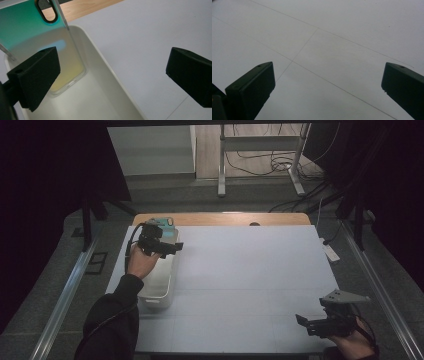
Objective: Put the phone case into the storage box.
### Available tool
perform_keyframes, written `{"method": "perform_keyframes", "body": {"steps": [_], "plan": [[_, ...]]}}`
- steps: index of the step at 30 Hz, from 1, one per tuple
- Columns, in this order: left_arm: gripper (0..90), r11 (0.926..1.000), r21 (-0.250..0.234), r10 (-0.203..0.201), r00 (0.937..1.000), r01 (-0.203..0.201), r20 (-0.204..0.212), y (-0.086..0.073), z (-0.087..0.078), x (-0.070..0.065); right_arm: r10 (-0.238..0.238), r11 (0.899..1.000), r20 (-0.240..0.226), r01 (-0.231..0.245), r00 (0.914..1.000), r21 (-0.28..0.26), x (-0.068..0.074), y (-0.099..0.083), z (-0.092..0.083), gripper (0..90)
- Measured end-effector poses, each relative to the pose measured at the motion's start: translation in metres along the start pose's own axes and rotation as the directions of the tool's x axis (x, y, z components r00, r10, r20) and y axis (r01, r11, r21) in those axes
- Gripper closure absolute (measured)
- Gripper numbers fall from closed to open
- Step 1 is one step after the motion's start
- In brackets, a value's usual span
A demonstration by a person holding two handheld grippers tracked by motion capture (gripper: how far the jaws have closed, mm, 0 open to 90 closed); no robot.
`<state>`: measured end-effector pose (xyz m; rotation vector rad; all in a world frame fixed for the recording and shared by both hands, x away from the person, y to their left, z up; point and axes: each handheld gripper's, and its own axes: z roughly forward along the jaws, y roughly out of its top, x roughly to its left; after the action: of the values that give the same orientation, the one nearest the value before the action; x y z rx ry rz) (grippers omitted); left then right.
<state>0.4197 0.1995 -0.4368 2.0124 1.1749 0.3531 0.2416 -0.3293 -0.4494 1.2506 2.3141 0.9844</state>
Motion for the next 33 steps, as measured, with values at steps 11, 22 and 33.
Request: {"method": "perform_keyframes", "body": {"steps": [11,22,33], "plan": [[0.0,0.9991,-0.018,0.039,0.9985,-0.038,0.039,-0.006,-0.01,-0.011,-0.001,1.0,0.005,0.001,1.0,0.005,0.0,0.0,0.001,0.0],[0.0,0.9981,-0.05,0.039,0.9984,-0.037,0.042,-0.015,-0.019,-0.02,-0.01,1.0,0.007,0.01,0.9999,0.014,0.001,0.001,0.001,0.0],[0.0,0.9967,-0.051,0.066,0.9968,-0.063,0.045,-0.028,-0.03,-0.029,-0.011,1.0,0.008,0.011,0.9999,0.015,0.001,0.001,0.002,0.0]]}}
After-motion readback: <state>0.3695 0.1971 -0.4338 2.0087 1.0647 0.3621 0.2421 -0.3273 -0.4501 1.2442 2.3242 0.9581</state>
